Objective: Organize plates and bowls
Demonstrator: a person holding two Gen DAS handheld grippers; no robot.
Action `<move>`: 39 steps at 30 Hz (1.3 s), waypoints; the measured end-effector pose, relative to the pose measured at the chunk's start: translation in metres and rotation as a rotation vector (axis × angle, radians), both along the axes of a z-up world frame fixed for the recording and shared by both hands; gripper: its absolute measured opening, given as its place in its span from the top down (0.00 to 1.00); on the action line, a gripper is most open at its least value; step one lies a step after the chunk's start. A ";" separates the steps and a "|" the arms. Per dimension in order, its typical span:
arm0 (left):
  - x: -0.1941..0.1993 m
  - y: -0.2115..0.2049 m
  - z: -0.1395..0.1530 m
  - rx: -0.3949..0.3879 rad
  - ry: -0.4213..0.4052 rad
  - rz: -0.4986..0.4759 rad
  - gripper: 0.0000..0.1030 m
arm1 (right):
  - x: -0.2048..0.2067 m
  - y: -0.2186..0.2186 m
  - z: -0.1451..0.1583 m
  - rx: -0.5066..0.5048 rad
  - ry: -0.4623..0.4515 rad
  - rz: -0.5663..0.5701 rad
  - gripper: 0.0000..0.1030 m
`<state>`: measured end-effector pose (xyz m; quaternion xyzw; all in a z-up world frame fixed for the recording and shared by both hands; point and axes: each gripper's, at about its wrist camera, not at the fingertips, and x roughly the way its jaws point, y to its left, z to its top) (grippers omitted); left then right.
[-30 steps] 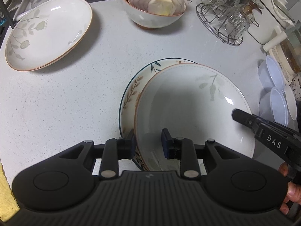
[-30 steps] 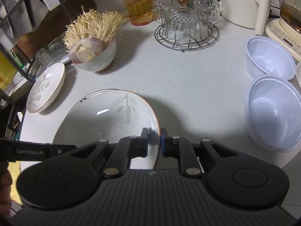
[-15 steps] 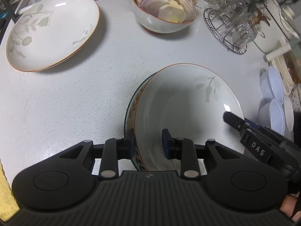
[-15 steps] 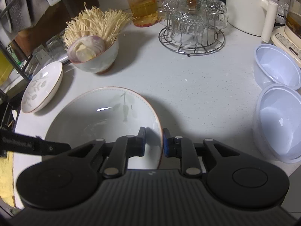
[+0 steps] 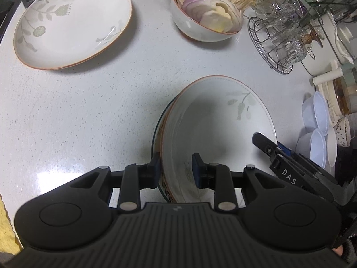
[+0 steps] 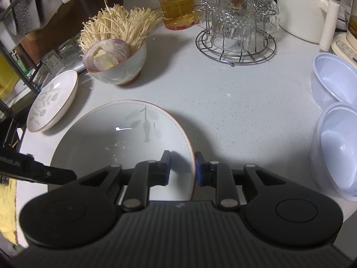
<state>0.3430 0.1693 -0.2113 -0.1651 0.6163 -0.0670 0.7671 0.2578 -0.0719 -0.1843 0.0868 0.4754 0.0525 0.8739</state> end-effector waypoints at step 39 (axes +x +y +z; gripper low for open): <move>-0.072 -0.040 0.150 0.087 -0.388 0.036 0.69 | -0.044 -0.031 0.130 0.085 -0.260 0.054 0.75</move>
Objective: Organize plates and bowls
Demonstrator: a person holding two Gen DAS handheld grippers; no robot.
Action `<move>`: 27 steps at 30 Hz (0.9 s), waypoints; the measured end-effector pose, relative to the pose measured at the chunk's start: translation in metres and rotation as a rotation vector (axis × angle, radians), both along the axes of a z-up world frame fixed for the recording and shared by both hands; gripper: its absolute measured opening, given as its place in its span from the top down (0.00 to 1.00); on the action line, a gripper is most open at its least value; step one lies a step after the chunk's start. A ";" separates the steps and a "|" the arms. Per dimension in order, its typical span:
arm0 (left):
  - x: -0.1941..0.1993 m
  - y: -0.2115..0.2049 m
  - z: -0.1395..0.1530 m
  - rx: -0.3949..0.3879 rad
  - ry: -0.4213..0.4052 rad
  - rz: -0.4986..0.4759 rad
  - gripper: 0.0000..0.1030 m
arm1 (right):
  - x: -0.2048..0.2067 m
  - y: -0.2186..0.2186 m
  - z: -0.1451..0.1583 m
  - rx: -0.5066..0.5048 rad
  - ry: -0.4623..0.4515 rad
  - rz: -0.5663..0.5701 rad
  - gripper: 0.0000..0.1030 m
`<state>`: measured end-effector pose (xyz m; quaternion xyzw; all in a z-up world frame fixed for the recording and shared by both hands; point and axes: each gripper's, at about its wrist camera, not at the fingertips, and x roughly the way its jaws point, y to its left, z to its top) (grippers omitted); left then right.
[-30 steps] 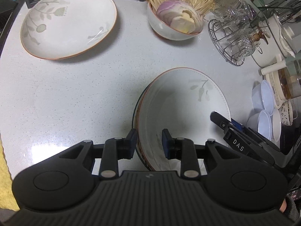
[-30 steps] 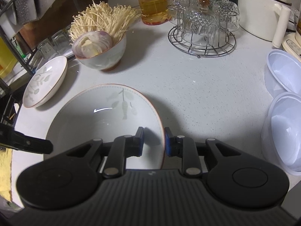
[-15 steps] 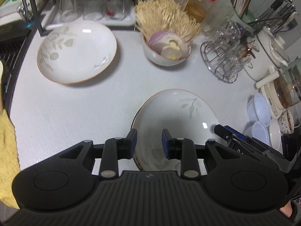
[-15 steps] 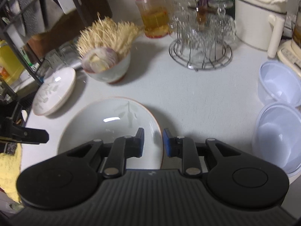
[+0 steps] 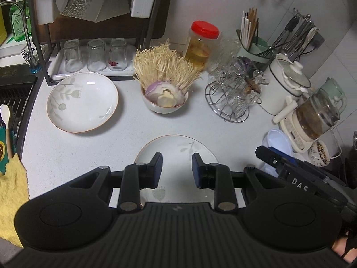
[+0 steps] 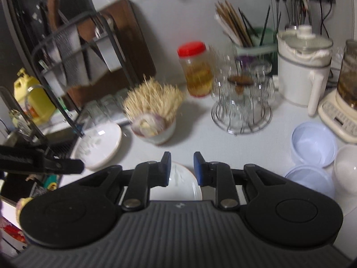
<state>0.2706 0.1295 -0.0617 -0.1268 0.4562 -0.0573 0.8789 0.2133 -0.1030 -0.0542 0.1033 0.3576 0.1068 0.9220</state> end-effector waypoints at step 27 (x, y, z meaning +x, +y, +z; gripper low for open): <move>-0.060 -0.015 0.036 0.090 -0.114 -0.011 0.68 | -0.066 -0.021 0.048 -0.011 -0.069 -0.019 0.75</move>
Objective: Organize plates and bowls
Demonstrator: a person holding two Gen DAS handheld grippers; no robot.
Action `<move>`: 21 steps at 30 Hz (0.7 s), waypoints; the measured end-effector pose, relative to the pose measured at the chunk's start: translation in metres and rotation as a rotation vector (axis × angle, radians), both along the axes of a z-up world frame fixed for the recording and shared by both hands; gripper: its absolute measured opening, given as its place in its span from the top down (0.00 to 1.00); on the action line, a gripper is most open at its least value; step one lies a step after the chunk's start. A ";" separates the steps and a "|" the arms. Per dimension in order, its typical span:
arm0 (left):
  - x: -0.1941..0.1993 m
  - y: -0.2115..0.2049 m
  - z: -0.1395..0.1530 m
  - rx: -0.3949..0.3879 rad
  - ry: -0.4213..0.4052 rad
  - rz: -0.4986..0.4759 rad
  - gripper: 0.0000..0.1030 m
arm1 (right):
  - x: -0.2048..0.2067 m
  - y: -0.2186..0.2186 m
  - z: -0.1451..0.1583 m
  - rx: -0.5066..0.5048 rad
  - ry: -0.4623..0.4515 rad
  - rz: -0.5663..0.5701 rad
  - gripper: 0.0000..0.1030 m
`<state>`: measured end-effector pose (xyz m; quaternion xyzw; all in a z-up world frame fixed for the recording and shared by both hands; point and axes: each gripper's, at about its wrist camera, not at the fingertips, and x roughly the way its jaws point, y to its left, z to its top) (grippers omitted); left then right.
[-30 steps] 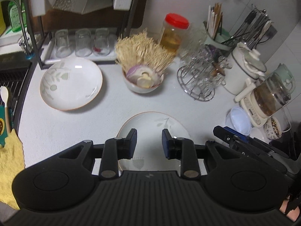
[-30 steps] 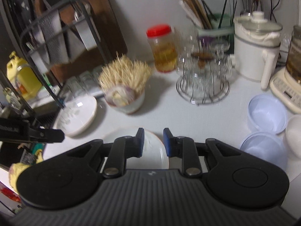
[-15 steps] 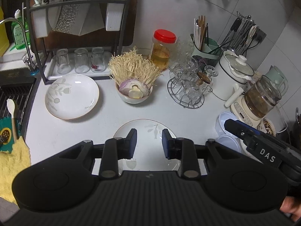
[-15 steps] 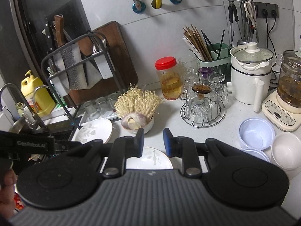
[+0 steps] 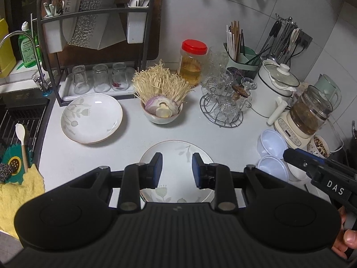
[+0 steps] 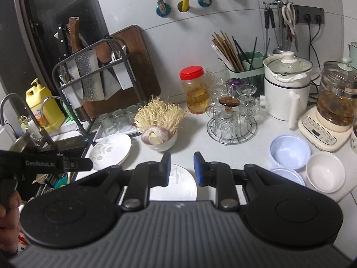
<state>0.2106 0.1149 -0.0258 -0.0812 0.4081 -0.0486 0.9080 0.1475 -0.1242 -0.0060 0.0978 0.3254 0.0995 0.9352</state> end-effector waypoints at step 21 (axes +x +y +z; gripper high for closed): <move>0.013 0.011 -0.064 -0.064 0.142 0.092 0.66 | 0.019 -0.004 -0.044 -0.006 0.151 0.052 0.74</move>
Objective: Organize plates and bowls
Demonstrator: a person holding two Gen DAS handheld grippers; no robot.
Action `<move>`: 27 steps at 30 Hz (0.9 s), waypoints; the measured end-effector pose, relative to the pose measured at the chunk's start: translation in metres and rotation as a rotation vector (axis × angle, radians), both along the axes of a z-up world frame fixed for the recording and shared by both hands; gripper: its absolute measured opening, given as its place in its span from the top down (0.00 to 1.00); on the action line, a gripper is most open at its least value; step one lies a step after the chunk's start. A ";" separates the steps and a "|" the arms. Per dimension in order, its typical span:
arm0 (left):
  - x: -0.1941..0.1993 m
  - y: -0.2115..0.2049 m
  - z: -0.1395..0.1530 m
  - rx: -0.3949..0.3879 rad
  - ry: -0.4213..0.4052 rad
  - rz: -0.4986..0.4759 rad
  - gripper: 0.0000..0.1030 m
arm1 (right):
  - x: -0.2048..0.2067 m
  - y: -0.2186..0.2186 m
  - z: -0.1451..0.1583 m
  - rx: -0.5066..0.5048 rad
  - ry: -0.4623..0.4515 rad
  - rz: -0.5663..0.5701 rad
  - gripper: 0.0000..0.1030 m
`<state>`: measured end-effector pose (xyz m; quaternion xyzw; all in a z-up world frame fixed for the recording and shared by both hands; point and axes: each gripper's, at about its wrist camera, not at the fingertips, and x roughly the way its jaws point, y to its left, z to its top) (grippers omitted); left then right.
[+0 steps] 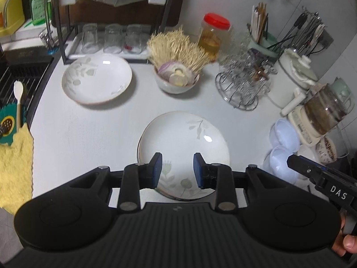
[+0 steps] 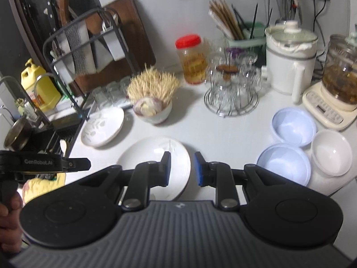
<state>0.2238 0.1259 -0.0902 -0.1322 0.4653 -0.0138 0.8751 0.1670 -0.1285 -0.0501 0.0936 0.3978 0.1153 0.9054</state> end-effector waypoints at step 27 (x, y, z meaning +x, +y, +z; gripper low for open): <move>0.020 0.019 -0.087 -0.032 0.144 0.128 0.66 | 0.047 0.033 -0.114 0.002 0.226 0.122 0.83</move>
